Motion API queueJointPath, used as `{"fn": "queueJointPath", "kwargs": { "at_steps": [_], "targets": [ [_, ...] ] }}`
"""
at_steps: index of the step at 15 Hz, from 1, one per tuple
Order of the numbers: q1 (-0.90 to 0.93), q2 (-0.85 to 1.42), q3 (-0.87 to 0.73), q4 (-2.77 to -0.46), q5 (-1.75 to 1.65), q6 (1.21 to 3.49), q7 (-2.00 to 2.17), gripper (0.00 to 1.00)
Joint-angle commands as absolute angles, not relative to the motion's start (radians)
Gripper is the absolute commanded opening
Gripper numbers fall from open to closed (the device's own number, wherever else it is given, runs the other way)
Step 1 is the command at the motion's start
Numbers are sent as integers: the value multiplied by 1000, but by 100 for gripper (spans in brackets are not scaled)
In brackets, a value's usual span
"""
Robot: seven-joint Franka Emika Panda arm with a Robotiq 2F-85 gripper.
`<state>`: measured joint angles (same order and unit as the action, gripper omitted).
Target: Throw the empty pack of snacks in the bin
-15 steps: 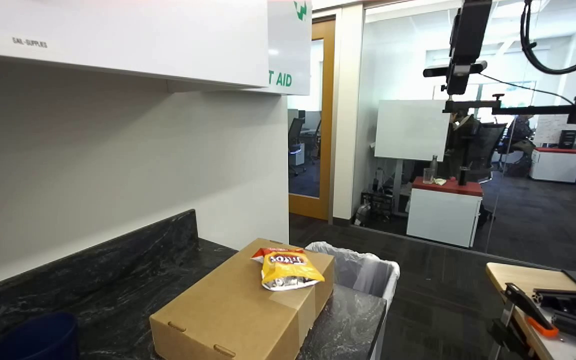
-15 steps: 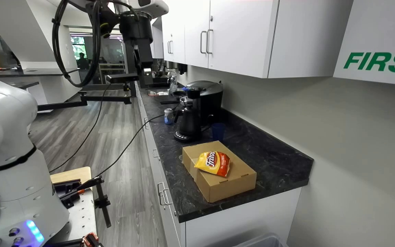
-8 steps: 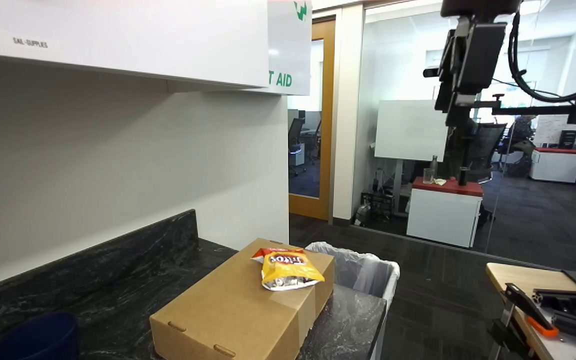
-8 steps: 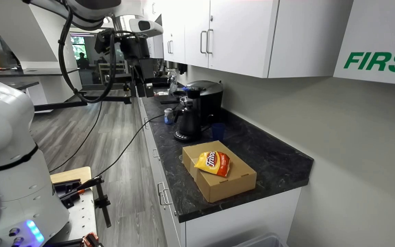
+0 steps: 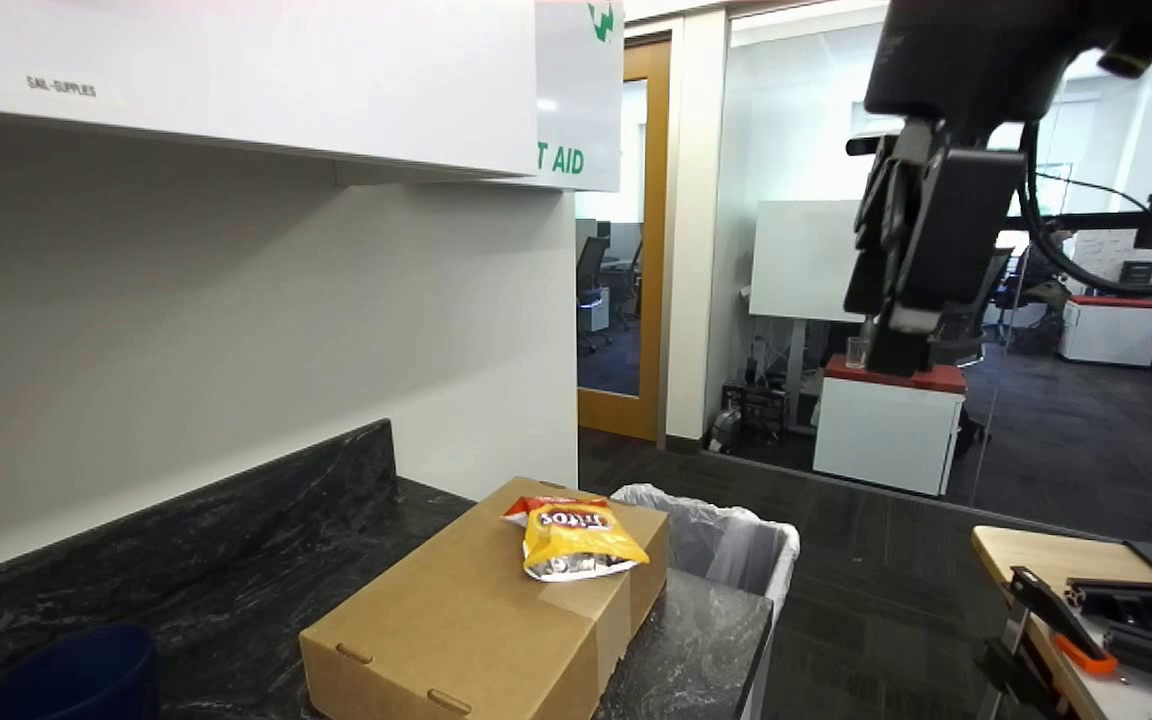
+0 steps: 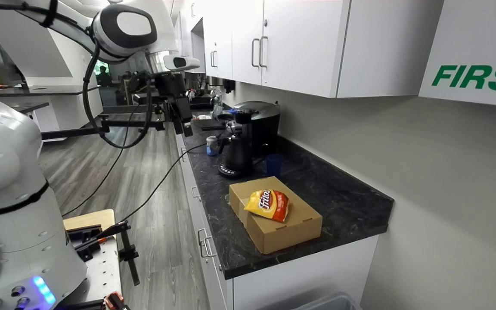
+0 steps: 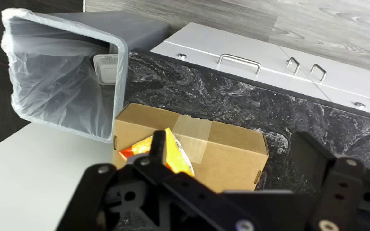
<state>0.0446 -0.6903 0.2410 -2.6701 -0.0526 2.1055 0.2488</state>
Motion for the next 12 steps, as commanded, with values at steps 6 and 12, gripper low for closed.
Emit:
{"fn": "queueJointPath", "kwargs": {
  "at_steps": [6,12],
  "targets": [
    [-5,-385,368,-2542,-193,2304,586,100],
    [-37,-253,304,-2447,-267,2303,612,100]
  ]
}}
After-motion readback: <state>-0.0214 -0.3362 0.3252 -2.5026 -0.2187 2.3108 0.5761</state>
